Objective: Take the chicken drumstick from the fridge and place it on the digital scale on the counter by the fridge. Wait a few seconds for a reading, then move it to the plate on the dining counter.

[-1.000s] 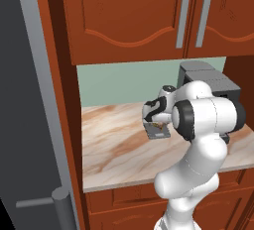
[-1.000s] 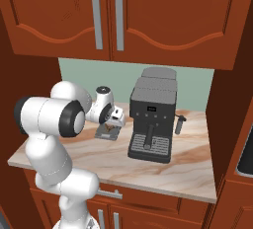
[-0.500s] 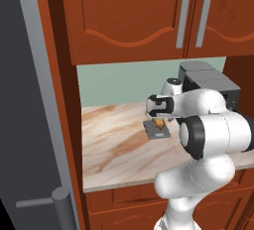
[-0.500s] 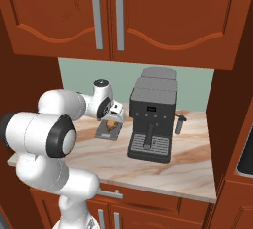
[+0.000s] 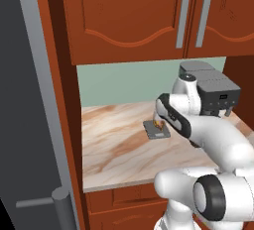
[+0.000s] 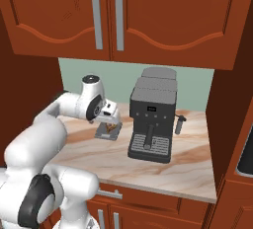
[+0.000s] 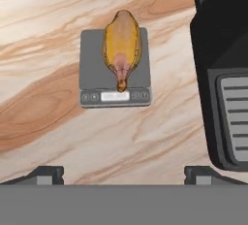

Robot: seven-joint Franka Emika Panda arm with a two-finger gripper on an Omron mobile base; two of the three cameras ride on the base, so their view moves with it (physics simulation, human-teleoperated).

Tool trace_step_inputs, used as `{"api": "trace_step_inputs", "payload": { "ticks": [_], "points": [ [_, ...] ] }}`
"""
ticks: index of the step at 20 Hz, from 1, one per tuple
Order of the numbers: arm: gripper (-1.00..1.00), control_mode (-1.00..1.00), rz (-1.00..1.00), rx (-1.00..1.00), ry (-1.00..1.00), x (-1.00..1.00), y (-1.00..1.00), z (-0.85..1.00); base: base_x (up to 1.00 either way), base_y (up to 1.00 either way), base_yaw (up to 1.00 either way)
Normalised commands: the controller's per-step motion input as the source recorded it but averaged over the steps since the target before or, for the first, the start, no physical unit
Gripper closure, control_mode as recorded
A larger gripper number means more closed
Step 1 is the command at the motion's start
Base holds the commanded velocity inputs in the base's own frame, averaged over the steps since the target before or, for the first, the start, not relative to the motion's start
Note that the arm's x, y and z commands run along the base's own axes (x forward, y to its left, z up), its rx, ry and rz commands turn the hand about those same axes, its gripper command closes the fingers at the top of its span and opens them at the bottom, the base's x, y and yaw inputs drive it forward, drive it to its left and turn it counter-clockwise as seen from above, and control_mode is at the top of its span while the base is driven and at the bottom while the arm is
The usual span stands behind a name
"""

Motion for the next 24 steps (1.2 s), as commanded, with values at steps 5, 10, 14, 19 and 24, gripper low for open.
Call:
{"api": "trace_step_inputs", "payload": {
  "ticks": [5, 10, 14, 19, 24],
  "points": [
    [-1.0, -1.0, 0.13, -0.1, 0.0, -0.96, 0.0, 0.82, 0.0, 0.0, 0.0],
    [-1.0, -1.0, 0.14, 0.0, -0.1, -1.0, -0.02, 0.58, 0.0, 0.0, 0.0],
    [-1.0, -1.0, 0.14, 0.03, -0.18, -0.98, -0.01, 0.41, 0.0, 0.0, 0.0],
    [-1.0, -1.0, 0.07, 0.0, -0.09, -0.46, 0.0, 0.28, 0.0, 0.0, 0.0],
    [-1.0, -1.0, 0.0, 0.0, 0.0, 0.0, 0.0, 0.0, 0.0, 0.0, 0.0]
  ]
}}
